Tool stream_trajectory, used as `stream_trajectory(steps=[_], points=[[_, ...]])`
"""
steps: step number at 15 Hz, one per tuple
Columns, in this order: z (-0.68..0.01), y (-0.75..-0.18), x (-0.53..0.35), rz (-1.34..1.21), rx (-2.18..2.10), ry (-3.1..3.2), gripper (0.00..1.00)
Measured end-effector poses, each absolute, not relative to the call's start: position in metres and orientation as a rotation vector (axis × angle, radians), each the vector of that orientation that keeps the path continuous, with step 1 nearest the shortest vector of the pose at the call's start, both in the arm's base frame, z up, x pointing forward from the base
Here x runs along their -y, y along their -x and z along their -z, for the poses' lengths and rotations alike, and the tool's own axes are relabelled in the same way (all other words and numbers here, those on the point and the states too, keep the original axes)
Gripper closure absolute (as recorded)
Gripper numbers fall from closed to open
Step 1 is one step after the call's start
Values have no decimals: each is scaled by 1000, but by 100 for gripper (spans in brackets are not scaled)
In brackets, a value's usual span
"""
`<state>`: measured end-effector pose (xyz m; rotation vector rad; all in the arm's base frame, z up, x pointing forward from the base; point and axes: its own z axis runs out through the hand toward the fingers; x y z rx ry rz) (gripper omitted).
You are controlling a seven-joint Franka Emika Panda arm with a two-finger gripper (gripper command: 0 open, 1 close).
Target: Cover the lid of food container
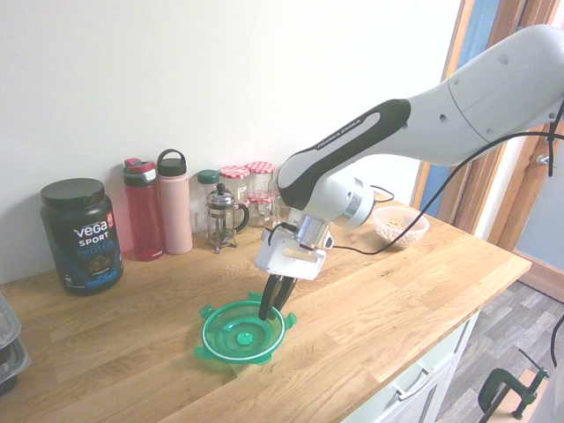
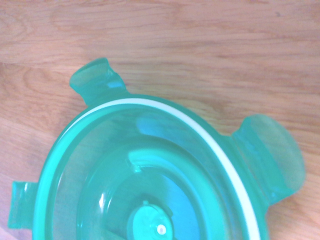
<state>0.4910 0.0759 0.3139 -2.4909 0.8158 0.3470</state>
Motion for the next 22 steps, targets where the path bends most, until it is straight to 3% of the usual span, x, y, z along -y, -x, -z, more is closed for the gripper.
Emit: stream_trajectory(steps=[10, 14, 22], points=[[-330, -497, -55, -353, -809, 2445, 100], [-409, -490, -26, -264, -791, 2515, 100], [-571, -460, 89, 154, -1082, 3001, 100]])
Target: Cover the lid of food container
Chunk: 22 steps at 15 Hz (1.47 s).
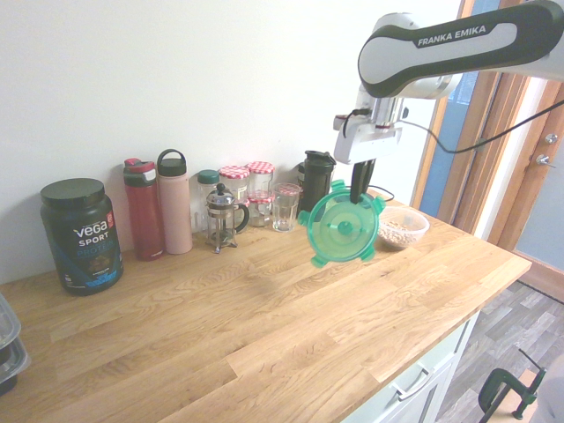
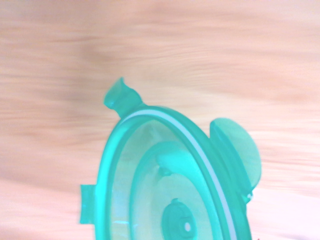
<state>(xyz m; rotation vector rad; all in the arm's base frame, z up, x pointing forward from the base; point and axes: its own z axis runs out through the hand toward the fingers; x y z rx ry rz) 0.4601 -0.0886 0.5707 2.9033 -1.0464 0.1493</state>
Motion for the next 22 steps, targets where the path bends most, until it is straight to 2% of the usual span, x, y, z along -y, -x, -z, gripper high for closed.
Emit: stream_trajectory(steps=[6, 11, 16, 22], points=[[-605, -504, 138, -446, 931, -2530, 100], [-598, -547, 163, -598, 888, -2187, 100], [-563, -539, 205, -621, 905, -1819, 100], [-509, -519, 228, -519, 880, -1403, 100]])
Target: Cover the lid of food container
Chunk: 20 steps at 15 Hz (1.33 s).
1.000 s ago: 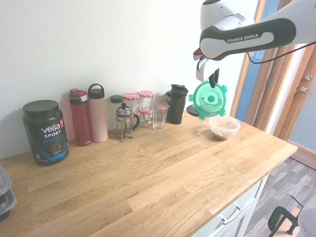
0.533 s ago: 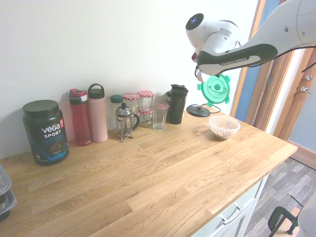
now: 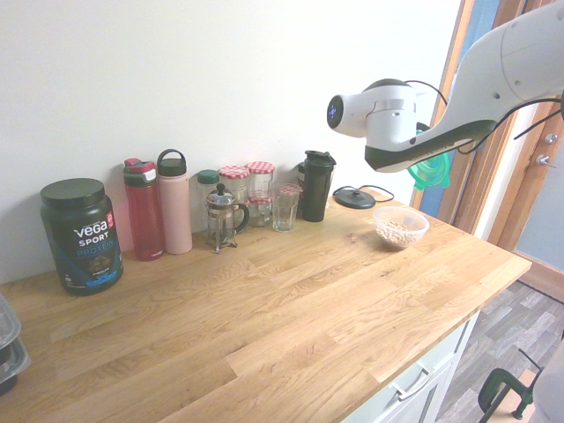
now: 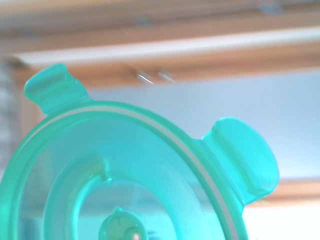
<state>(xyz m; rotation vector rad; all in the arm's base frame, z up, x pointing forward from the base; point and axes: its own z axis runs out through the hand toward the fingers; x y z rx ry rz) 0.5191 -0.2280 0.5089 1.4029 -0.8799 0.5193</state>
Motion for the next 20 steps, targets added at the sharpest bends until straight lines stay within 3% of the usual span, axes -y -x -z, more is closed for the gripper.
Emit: stream_trajectory(steps=[13, 20], points=[[-407, -538, 214, -458, 796, -1354, 100], [-398, -543, 205, -456, 785, -1367, 100]])
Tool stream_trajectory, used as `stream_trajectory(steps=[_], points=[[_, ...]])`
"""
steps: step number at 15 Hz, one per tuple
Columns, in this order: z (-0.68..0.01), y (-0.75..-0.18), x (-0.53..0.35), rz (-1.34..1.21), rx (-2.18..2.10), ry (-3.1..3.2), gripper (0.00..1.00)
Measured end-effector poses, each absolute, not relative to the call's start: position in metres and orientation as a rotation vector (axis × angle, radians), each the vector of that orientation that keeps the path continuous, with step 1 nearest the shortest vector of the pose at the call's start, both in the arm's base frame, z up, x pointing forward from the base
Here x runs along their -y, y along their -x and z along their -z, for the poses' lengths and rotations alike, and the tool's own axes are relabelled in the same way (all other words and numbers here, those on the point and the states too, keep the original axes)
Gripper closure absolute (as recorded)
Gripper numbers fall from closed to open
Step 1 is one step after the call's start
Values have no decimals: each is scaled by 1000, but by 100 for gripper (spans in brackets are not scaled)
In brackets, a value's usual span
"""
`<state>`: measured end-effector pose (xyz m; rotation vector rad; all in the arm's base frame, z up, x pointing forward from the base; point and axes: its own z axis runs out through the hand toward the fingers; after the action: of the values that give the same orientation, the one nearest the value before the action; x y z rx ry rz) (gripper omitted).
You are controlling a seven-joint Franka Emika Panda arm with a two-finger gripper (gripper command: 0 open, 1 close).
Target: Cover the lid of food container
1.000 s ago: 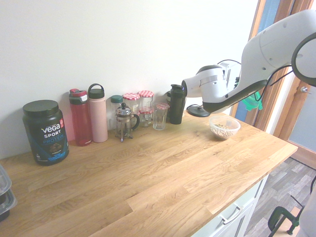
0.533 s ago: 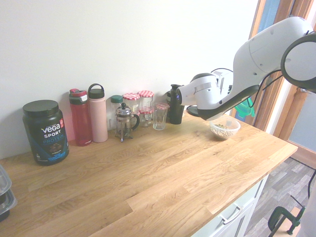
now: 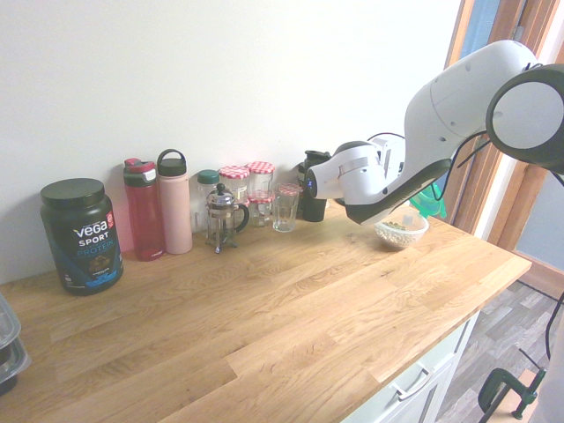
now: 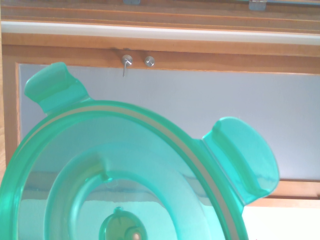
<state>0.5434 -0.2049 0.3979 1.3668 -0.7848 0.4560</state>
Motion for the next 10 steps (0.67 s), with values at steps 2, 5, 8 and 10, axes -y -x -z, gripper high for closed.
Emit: stream_trajectory(steps=[2, 5, 8, 10], points=[[-396, -545, 201, -459, 778, -1372, 100], [-392, -551, 199, -488, 776, -1399, 100], [-390, -554, 195, -503, 772, -1414, 0], [-387, -556, 190, -515, 768, -1430, 0]])
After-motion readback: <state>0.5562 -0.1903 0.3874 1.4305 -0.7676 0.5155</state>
